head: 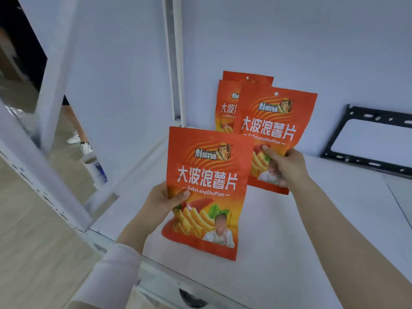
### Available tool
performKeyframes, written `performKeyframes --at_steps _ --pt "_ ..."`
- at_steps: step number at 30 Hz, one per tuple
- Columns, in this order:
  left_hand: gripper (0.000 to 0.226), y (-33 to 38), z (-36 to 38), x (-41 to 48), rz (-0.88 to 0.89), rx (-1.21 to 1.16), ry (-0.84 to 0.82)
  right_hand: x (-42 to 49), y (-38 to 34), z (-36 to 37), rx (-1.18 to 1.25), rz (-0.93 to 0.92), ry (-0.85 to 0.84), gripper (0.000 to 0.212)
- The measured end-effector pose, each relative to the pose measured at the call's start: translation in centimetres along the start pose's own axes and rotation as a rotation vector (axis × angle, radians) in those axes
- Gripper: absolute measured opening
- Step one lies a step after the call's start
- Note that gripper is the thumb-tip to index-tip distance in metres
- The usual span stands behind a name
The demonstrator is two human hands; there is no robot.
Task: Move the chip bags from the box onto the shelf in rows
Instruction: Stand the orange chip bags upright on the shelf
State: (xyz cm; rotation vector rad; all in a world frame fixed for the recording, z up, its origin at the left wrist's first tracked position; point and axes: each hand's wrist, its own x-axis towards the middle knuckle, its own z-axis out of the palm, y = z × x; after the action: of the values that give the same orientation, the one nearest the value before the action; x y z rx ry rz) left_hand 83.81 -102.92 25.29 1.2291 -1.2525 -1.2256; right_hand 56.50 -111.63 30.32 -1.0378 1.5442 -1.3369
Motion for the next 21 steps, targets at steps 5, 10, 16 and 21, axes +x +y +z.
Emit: performKeyframes --at_steps 5,10,16,21 --pt "0.052 -0.2 -1.9 6.2 -0.019 0.003 -0.084 4.1 0.0 3.4 0.025 0.03 0.022 0.035" --pt "0.074 -1.5 -2.9 8.9 -0.077 0.001 -0.147 6.6 1.0 5.6 -0.027 0.053 0.029 0.027" --pt "0.081 -2.1 -3.0 10.7 -0.1 -0.002 -0.155 9.5 1.7 7.2 -0.105 0.039 0.005 0.02" --pt "0.071 -2.2 -2.5 11.0 -0.11 -0.005 -0.146 10.8 3.2 7.8 -0.116 0.009 -0.006 0.024"
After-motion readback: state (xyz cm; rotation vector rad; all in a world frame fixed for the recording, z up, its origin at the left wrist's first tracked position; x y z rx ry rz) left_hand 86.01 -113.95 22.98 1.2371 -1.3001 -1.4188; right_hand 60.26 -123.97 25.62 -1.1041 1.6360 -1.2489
